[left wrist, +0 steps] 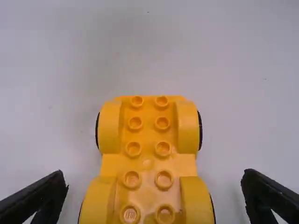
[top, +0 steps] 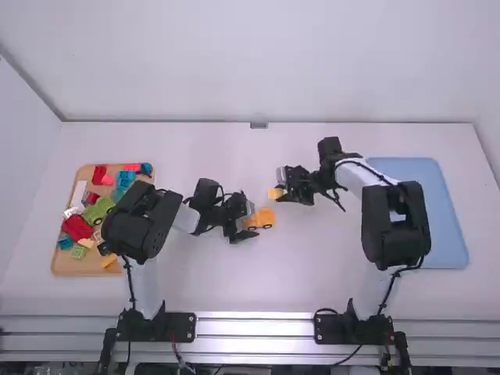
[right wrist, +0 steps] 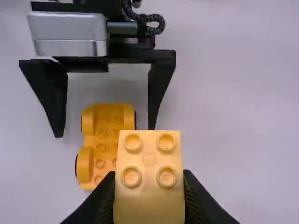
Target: Assemble lego blocks to make yellow taxi
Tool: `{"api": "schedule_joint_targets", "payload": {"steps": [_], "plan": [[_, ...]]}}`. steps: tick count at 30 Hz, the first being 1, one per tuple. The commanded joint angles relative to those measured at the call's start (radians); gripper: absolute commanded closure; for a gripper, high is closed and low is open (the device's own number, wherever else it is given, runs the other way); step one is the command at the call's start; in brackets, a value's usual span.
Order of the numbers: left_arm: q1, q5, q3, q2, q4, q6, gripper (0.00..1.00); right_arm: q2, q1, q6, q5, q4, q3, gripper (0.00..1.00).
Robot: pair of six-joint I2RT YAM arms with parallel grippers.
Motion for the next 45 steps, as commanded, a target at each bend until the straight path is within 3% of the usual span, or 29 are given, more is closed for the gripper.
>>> {"api": "schedule_joint_targets", "payload": {"steps": [1,3,6,10,12,14,17,27,29,31,34,45], "plan": [[-0.004,-0.023,-0.003,0.006,-0.001,-0.003,0.01,-0.03,0.036,0.094,0.005,0.038,-0.061,0.96],[-0.002,-0.037,-0.003,0.006,-0.001,-0.003,0.05,-0.03,0.05,0.095,0.005,0.068,-0.083,0.96],[-0.002,-0.026,-0.002,0.006,0.0,-0.003,0.28,-0.03,0.071,0.192,0.01,0.146,-0.11,0.96],[-0.006,-0.036,-0.002,0.006,-0.001,0.015,0.37,-0.03,0.084,0.267,0.013,0.217,-0.138,0.96],[0.0,-0.037,-0.003,0.006,-0.002,0.052,0.5,-0.026,0.084,0.307,0.012,0.249,-0.157,0.96],[-0.003,-0.038,0.001,0.006,-0.002,0.081,0.57,-0.023,0.083,0.347,0.012,0.28,-0.179,0.96],[0.003,-0.043,0.016,0.006,-0.018,0.111,0.6,-0.023,0.084,0.371,-0.002,0.309,-0.205,0.96],[-0.001,-0.085,0.194,0.023,-0.348,0.312,0.55,-0.023,0.084,0.436,-0.04,0.401,-0.24,0.94],[-0.001,-0.069,0.22,0.05,-0.37,0.307,0.49,-0.023,0.085,0.438,-0.04,0.411,-0.24,0.94],[0.0,-0.017,0.241,0.092,-0.365,0.306,0.27,-0.023,0.093,0.437,-0.039,0.415,-0.24,0.94],[0.008,0.04,0.251,0.12,-0.357,0.305,0.22,-0.023,0.093,0.438,-0.032,0.413,-0.24,0.94],[0.006,0.13,0.25,0.122,-0.272,0.219,0.26,-0.023,0.042,0.434,-0.005,0.404,-0.24,0.94]]}}
